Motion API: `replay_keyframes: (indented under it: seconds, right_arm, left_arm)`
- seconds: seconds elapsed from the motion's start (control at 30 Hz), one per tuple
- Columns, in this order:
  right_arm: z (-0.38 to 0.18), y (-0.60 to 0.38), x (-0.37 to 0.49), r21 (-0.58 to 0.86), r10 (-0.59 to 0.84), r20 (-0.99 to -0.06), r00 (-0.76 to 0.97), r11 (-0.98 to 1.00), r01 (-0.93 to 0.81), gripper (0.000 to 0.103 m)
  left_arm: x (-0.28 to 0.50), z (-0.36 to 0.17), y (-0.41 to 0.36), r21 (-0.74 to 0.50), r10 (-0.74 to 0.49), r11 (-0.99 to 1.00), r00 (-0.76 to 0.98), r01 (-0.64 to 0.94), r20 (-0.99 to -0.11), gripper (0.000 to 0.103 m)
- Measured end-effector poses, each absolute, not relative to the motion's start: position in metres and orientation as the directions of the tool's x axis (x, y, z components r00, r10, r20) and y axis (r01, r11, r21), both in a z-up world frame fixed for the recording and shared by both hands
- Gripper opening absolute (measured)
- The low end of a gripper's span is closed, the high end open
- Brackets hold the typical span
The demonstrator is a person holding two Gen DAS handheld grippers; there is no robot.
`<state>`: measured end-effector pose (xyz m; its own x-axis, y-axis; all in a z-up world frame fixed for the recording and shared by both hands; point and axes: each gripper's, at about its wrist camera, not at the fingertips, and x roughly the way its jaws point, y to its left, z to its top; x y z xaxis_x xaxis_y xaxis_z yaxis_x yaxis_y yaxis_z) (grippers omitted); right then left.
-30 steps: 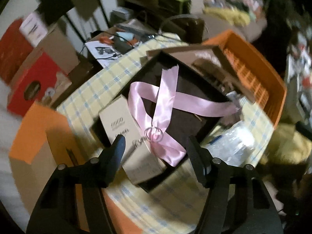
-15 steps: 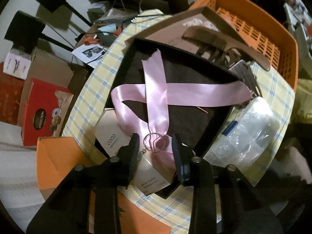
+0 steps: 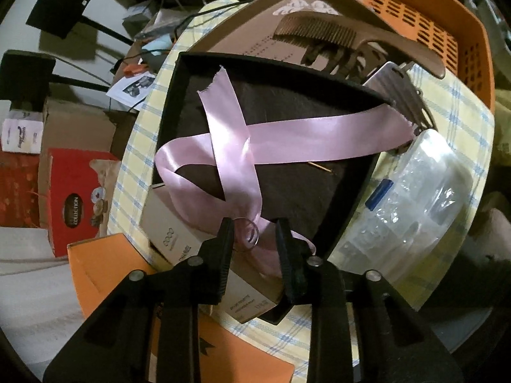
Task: Organize objects
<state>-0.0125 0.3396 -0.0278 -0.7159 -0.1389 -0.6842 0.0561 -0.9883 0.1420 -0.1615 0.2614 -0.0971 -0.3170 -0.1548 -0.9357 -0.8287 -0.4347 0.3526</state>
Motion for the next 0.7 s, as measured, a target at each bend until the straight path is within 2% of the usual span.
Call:
replay_keyframes:
  seconds: [0.03,0.13,0.4,0.7]
  right_arm:
    - [-0.028,0.34,-0.013,0.142,-0.139,-0.684,-0.716,-0.988,0.056,0.098]
    - [-0.027,0.34,-0.012,0.14,-0.139,-0.685,-0.716,-0.988,0.057,0.097]
    - [-0.027,0.34,-0.012,0.14,-0.139,-0.683,-0.717,-0.988,0.058,0.097]
    - [-0.027,0.336,-0.014,0.133,-0.14,-0.689,-0.711,-0.989,0.066,0.097]
  left_arm:
    - [-0.162,-0.098,0.261,0.353,-0.156,-0.436,-0.317,-0.828,-0.936,0.013]
    - [-0.164,-0.101,0.261,0.343,-0.152,-0.443,-0.308,-0.828,-0.939,0.003]
    - [-0.172,-0.097,0.256,0.32,-0.129,-0.508,-0.297,-0.799,-0.946,0.001]
    - [-0.184,-0.049,0.239,0.225,0.035,-0.635,-0.319,-0.739,-0.947,0.001]
